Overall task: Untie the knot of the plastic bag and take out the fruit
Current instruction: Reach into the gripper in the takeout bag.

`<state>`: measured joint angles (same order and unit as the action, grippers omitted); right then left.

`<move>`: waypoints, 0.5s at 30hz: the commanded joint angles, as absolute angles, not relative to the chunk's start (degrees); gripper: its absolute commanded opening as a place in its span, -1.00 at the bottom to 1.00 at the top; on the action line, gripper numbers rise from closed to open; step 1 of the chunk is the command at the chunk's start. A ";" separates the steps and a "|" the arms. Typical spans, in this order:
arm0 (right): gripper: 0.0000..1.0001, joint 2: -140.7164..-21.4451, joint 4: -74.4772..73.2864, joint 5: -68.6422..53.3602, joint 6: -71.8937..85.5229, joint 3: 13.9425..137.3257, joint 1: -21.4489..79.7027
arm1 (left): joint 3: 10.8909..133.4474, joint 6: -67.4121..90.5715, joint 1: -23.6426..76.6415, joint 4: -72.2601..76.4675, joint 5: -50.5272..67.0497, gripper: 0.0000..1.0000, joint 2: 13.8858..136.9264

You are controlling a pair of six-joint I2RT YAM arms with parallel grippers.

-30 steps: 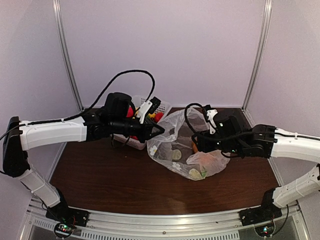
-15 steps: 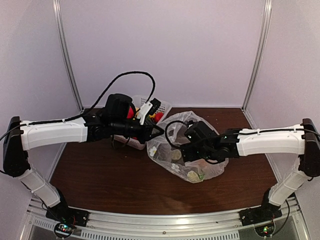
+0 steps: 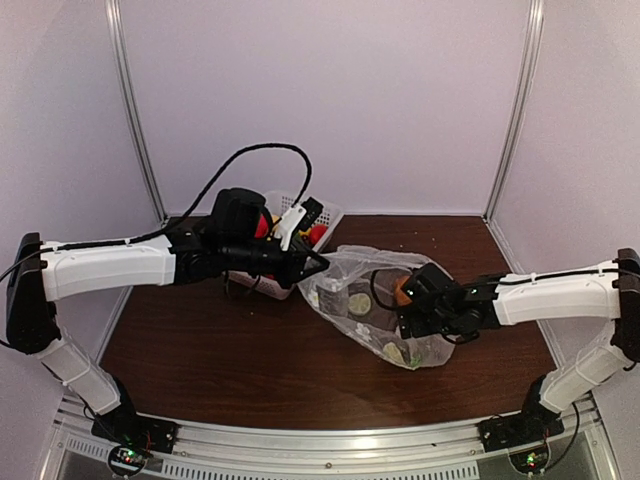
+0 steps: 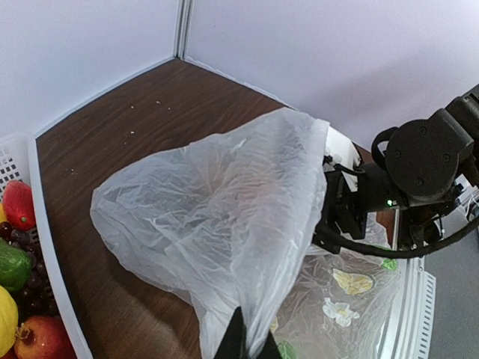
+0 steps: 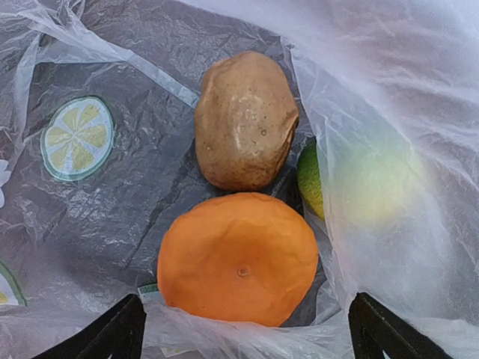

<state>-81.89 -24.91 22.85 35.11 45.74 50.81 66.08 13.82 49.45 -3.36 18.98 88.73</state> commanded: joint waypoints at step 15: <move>0.79 -73.94 -22.71 17.23 28.53 49.70 49.39 | 66.09 12.98 49.57 -1.93 19.32 -1.00 90.32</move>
